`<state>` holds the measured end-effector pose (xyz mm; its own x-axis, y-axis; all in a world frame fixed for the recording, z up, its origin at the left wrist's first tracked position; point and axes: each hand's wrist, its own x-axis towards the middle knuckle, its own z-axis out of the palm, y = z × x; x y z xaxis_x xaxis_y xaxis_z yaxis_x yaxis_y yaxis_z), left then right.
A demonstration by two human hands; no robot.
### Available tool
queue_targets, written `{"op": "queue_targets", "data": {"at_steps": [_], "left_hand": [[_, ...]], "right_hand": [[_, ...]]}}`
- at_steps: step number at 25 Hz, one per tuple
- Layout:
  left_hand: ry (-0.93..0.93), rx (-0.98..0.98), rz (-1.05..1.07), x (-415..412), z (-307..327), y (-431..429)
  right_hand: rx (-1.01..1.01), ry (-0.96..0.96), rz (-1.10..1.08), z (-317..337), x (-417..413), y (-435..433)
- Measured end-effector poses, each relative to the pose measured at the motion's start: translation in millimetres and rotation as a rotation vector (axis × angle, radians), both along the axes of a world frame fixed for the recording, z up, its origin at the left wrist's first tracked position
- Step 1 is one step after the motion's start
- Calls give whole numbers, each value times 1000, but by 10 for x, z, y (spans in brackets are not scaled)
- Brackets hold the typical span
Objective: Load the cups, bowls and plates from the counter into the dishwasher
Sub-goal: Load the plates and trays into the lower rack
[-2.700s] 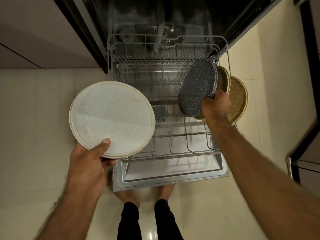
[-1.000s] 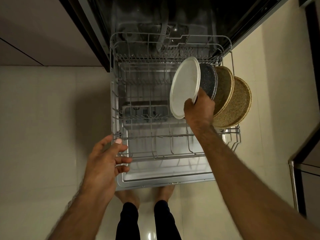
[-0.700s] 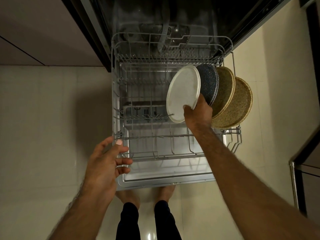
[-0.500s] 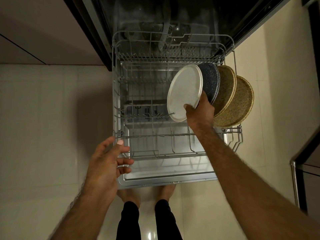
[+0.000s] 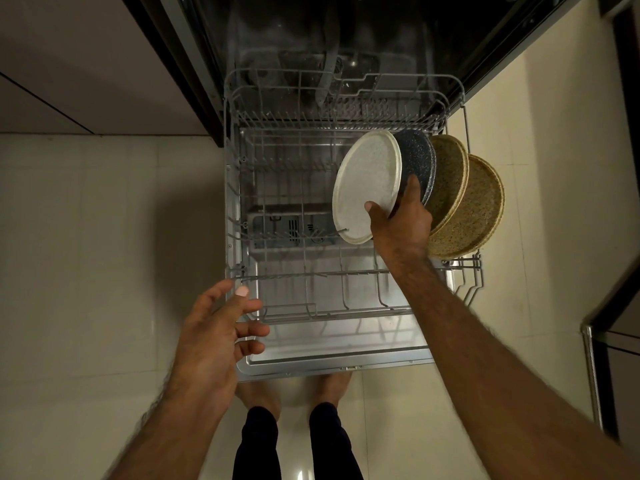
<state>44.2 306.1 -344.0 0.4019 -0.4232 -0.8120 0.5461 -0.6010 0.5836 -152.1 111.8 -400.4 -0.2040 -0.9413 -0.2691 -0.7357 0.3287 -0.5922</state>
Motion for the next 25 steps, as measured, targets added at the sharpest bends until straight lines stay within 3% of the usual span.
{"op": "queue_targets", "data": {"at_steps": [6,10,15,19,25], "left_hand": [[-34,4,-6,15,116,-11],[-177,-40,-57,22,346,-100],[-330,-157,-228,121,1127,-354],[-627,-191,-459,320,2069,-506],[-1086,-203,-599,622,3468,-285]], "right_hand": [[-99,48,113,198,-38,54],[-167,134,220,603,-60,104],[-171,174,374,1452,21,174],[-193,143,534,2406,235,300],[-263,41,707,3841,687,592]]}}
